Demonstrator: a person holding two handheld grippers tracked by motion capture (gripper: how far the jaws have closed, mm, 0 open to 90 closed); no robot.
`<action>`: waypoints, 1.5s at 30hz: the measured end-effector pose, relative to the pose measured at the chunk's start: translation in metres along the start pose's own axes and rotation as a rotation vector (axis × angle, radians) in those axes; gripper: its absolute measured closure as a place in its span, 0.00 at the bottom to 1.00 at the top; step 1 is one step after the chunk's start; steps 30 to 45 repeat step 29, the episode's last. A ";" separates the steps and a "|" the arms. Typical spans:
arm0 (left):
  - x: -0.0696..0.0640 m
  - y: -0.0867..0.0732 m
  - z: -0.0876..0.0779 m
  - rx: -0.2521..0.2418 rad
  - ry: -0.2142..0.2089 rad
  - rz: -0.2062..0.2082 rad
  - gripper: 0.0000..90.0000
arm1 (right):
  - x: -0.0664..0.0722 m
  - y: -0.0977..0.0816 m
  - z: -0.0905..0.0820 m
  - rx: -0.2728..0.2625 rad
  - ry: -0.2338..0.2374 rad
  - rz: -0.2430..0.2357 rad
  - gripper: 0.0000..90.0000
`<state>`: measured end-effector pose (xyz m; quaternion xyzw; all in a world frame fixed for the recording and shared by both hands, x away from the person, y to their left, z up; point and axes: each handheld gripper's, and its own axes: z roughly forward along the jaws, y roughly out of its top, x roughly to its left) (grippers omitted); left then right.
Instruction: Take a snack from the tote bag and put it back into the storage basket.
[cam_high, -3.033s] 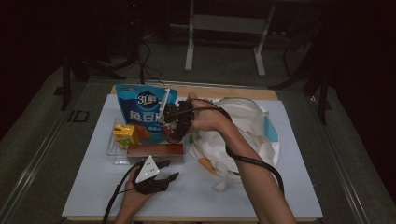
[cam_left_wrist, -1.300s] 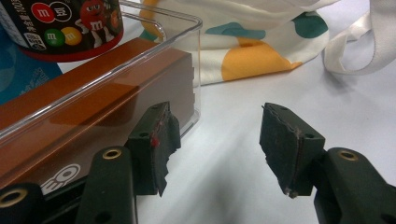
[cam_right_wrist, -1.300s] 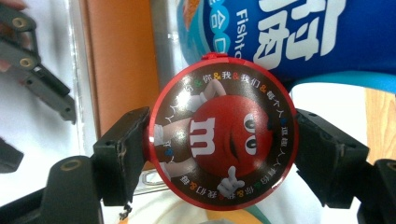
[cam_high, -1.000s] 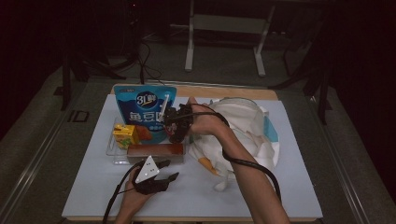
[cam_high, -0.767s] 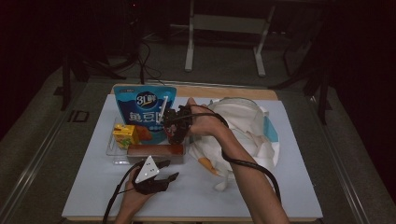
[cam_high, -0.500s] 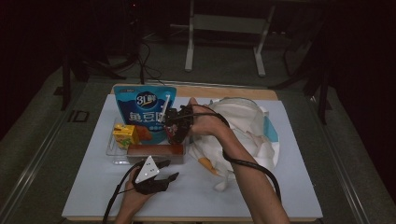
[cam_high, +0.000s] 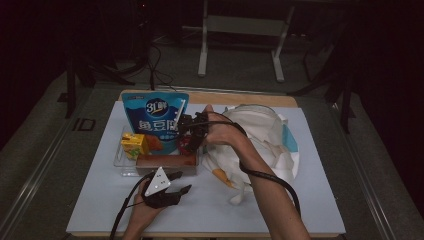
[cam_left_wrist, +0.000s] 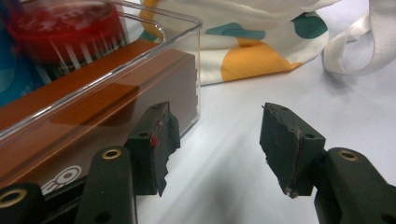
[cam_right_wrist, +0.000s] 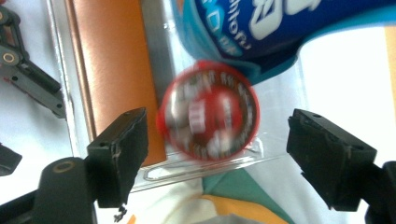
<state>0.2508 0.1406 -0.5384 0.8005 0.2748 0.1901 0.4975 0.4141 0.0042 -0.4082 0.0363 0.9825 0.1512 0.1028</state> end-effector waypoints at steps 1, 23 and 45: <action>0.000 0.000 0.000 0.000 0.000 -0.002 0.49 | -0.001 0.000 -0.002 -0.002 0.000 0.000 0.23; 0.000 0.000 0.000 0.000 0.002 -0.003 0.49 | -0.003 -0.003 -0.020 -0.025 -0.019 0.007 0.27; 0.000 0.000 0.000 0.002 0.002 -0.005 0.49 | -0.002 -0.007 -0.028 -0.034 -0.015 0.010 0.27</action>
